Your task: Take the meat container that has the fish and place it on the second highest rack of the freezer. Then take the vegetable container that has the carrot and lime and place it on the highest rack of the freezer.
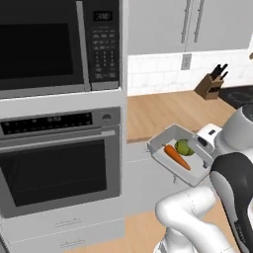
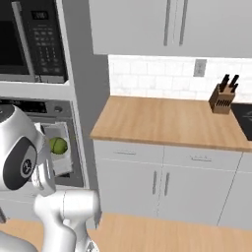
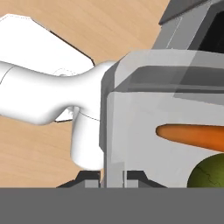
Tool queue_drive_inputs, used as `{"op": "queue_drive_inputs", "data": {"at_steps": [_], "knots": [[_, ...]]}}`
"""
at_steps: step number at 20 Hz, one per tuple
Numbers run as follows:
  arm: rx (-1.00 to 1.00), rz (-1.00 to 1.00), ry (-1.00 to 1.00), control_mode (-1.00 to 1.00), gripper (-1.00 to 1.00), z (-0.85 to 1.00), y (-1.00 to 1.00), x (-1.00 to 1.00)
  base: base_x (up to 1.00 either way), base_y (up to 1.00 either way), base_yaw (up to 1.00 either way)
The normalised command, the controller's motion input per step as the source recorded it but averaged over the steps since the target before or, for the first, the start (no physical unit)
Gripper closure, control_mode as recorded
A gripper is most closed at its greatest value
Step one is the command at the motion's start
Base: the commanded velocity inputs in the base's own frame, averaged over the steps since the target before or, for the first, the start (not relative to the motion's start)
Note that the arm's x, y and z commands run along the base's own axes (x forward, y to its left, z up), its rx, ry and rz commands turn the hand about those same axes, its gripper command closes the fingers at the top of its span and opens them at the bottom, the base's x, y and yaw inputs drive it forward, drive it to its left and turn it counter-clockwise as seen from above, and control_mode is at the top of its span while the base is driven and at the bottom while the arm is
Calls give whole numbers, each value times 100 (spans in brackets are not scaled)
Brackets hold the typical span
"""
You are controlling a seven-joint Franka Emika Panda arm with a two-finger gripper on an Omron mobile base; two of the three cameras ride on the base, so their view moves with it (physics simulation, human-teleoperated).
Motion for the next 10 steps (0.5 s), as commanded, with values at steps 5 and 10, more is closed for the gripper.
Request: {"op": "queue_drive_inputs", "data": {"at_steps": [5,10], "knots": [[0,0,0,100,100,0,0,0,-6,100,-3],[0,0,0,100,100,0,0,0,-5,100,0]]}}
